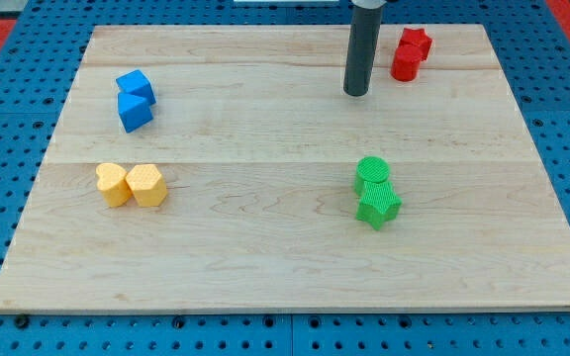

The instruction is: Separate the green circle and green star from each other

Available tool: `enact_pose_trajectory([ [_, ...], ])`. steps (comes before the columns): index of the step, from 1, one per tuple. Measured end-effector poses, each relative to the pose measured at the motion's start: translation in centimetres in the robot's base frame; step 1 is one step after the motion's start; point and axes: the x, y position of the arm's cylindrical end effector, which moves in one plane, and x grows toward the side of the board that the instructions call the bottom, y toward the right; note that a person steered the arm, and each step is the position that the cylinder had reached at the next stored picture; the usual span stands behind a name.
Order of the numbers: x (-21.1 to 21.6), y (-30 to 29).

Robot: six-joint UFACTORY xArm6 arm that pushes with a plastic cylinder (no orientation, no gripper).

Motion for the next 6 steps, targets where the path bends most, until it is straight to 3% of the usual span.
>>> enact_pose_trajectory([
  [2,0.2,0.0],
  [3,0.4,-3.2],
  [5,11.0,-11.9],
  [6,13.4,-13.9],
])
